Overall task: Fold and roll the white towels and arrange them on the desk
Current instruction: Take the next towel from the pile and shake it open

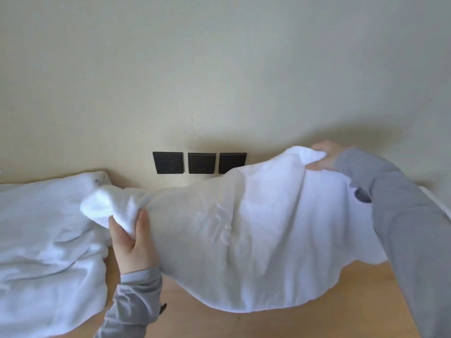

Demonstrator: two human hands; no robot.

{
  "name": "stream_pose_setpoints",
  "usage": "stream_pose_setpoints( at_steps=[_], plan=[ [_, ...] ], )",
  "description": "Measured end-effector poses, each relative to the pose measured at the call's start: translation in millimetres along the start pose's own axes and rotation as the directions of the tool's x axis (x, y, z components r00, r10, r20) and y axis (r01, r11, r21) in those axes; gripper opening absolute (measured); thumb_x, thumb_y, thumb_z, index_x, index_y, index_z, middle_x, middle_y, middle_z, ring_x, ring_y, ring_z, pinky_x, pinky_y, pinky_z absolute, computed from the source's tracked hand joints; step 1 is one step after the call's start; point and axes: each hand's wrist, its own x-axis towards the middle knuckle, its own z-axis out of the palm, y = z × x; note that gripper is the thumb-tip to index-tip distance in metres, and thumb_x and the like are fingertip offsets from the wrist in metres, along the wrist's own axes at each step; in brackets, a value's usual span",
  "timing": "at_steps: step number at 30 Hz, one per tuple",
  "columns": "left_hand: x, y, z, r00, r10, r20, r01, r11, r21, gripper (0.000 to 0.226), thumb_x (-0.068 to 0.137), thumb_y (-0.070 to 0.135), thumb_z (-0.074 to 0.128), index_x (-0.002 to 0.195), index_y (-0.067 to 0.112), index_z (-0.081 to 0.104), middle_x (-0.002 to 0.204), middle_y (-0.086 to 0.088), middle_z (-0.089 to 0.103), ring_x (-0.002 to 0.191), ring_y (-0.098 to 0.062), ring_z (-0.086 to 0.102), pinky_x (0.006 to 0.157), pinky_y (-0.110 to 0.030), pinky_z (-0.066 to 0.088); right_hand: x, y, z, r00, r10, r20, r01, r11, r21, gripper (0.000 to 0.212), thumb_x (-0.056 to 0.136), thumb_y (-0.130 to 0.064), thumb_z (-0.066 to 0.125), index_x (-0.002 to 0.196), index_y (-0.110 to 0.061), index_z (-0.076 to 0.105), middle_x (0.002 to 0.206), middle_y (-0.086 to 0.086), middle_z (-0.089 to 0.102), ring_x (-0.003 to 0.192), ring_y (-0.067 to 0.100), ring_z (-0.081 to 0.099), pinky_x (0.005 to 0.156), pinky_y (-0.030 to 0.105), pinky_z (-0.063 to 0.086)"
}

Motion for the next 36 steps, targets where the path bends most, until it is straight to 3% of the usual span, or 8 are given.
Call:
stream_pose_setpoints(
  at_steps=[3,6,12,16,21,26,29,36],
  plan=[
    [-27.6,-56.9,-7.3,0.968,-0.226,-0.112,0.247,0.939,0.241,0.048,0.086,0.036,0.055,0.123,0.008,0.044,0.113,-0.004,0.053,0.100,-0.018,0.049,0.085,-0.030,0.034,38.0,1.1,59.9,0.994,-0.065,0.087,0.083,0.971,-0.223,0.056,0.084,-0.022,0.066,0.134,-0.012,0.044,0.133,0.009,0.051,0.116,0.027,0.050,0.089,0.032,0.041],
    [-56.4,-112.3,-22.3,0.824,-0.524,-0.217,0.567,0.747,0.347,0.053,0.088,0.025,0.063,0.128,0.000,0.039,0.128,-0.019,0.051,0.115,-0.035,0.050,0.093,-0.039,0.037,45.6,12.7,141.4,0.990,-0.118,0.078,0.139,0.895,-0.424,0.061,0.086,-0.032,0.062,0.138,-0.019,0.033,0.140,0.006,0.039,0.130,0.026,0.036,0.103,0.039,0.035],
    [-61.3,-155.4,-59.3,0.594,-0.742,-0.312,0.804,0.559,0.200,0.099,0.051,0.068,0.073,0.120,0.002,0.046,0.109,-0.014,0.058,0.101,-0.037,0.059,0.092,-0.049,0.048,-11.7,47.7,275.5,0.970,-0.119,0.213,0.173,0.952,-0.254,0.056,0.093,-0.028,0.044,0.145,-0.024,0.023,0.147,-0.002,0.032,0.138,0.017,0.025,0.113,0.037,0.021],
    [-37.0,-159.7,-78.3,0.649,-0.683,-0.334,0.752,0.640,0.153,0.087,0.040,0.078,0.067,0.099,0.016,0.053,0.079,0.004,0.053,0.071,-0.016,0.051,0.079,-0.039,0.048,-53.2,73.1,309.8,0.975,-0.110,0.191,0.146,0.973,-0.182,0.055,0.097,-0.035,0.039,0.147,-0.022,0.019,0.154,-0.001,0.022,0.142,0.014,0.017,0.114,0.033,0.019],
    [5.5,-165.1,-79.7,0.714,-0.631,-0.304,0.699,0.672,0.244,0.099,0.057,0.065,0.074,0.135,0.011,0.043,0.131,-0.007,0.051,0.111,-0.023,0.050,0.096,-0.038,0.039,-81.0,84.4,331.2,0.984,0.019,0.177,0.009,0.988,-0.154,0.058,0.098,-0.047,0.024,0.149,-0.032,0.001,0.158,-0.006,-0.008,0.145,0.015,-0.008,0.117,0.045,0.007],
    [18.0,-178.3,-71.7,0.621,-0.693,-0.366,0.783,0.562,0.266,0.108,0.060,0.046,0.083,0.143,0.007,0.027,0.143,-0.015,0.040,0.127,-0.033,0.043,0.107,-0.048,0.035,-84.3,88.9,348.7,0.966,0.086,0.243,-0.012,0.957,-0.289,0.066,0.094,-0.057,0.015,0.137,-0.035,-0.030,0.147,-0.007,-0.036,0.142,0.018,-0.023,0.112,0.058,0.001],
    [3.9,-175.6,-74.5,0.643,-0.689,-0.333,0.765,0.594,0.248,0.105,0.060,0.039,0.086,0.143,0.012,0.028,0.139,-0.011,0.043,0.122,-0.031,0.046,0.104,-0.047,0.038,-87.2,100.0,349.8,0.959,0.113,0.259,-0.014,0.935,-0.355,0.066,0.093,-0.058,0.011,0.127,-0.034,-0.041,0.136,-0.008,-0.047,0.140,0.018,-0.027,0.111,0.059,0.002],
    [-36.4,-154.9,-96.6,0.698,-0.664,-0.267,0.704,0.705,0.087,0.066,0.051,0.048,0.078,0.107,0.020,0.060,0.106,0.004,0.063,0.103,-0.022,0.059,0.088,-0.036,0.047,-97.7,139.4,316.1,0.936,0.169,0.308,-0.029,0.911,-0.411,0.065,0.094,-0.055,0.019,0.142,-0.036,-0.020,0.148,-0.011,-0.033,0.144,0.014,-0.016,0.113,0.055,0.011]
  ],
)
